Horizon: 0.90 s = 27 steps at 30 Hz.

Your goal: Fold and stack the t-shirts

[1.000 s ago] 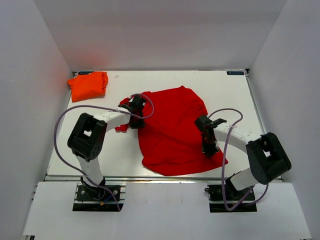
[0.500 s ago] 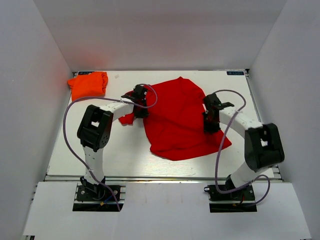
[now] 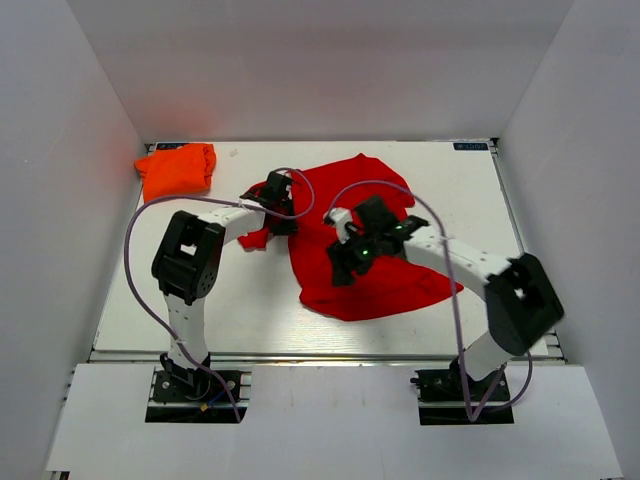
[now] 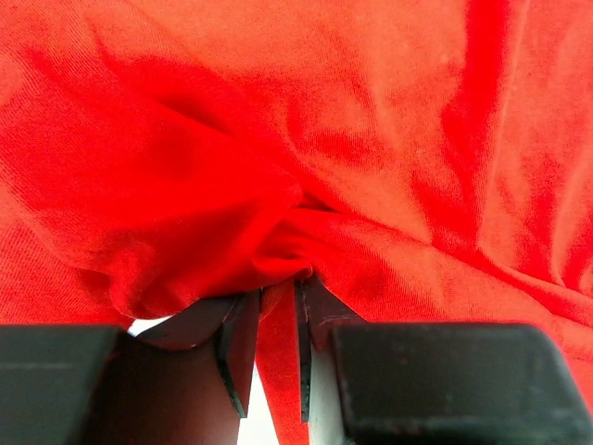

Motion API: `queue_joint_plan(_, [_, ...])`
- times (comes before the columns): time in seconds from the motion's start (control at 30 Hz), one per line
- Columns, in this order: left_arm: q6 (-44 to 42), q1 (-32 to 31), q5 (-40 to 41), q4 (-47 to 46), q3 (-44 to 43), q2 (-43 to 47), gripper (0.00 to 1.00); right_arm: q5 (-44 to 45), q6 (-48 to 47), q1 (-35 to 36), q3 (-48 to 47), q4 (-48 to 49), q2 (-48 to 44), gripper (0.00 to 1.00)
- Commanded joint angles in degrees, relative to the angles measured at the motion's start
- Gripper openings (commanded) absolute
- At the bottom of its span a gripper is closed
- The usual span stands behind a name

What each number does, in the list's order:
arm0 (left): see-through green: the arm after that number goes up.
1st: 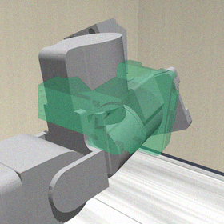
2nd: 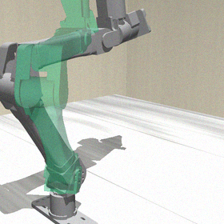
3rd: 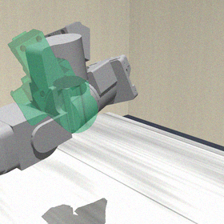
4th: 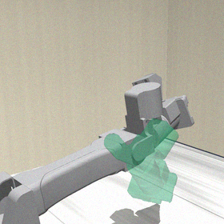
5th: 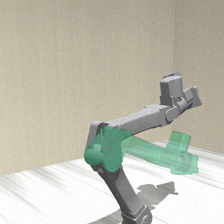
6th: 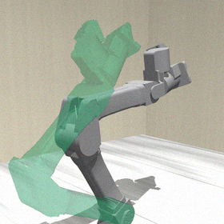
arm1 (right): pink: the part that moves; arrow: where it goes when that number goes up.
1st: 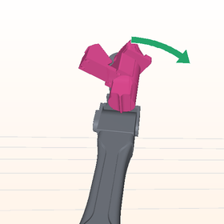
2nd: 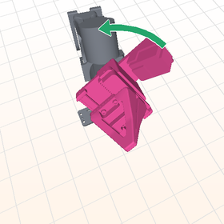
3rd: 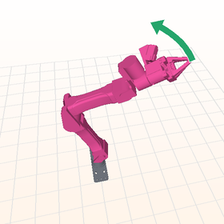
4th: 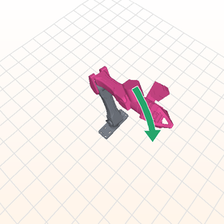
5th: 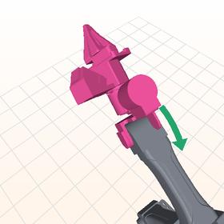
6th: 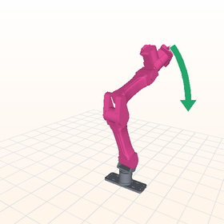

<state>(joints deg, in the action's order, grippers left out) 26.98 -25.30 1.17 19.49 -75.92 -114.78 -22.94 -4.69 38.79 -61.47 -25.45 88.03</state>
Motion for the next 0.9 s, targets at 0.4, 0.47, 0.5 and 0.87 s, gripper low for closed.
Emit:
queue_joint_plan(0.4, [-0.53, -0.1, -1.96, 1.34, 5.34, 0.44, 0.31, -9.49, -7.53, 9.2, -7.78, 12.62, 16.64, 0.67])
queue_joint_plan(0.47, [-0.53, -0.1, -1.96, 1.34, 5.95, 0.96, 0.31, -9.49, -8.14, 9.29, -8.22, 12.71, 18.05, 0.67])
queue_joint_plan(0.5, [-0.53, -0.1, -1.96, 1.34, 5.96, 0.96, 0.31, -9.23, -8.14, 9.81, -8.22, 12.8, 18.58, 0.67])
queue_joint_plan(0.87, [-0.53, -0.1, 0.24, 2.93, 5.34, 0.44, 0.3, -11.6, -7.27, 11.84, -5.6, 12.44, 18.85, 0.31])
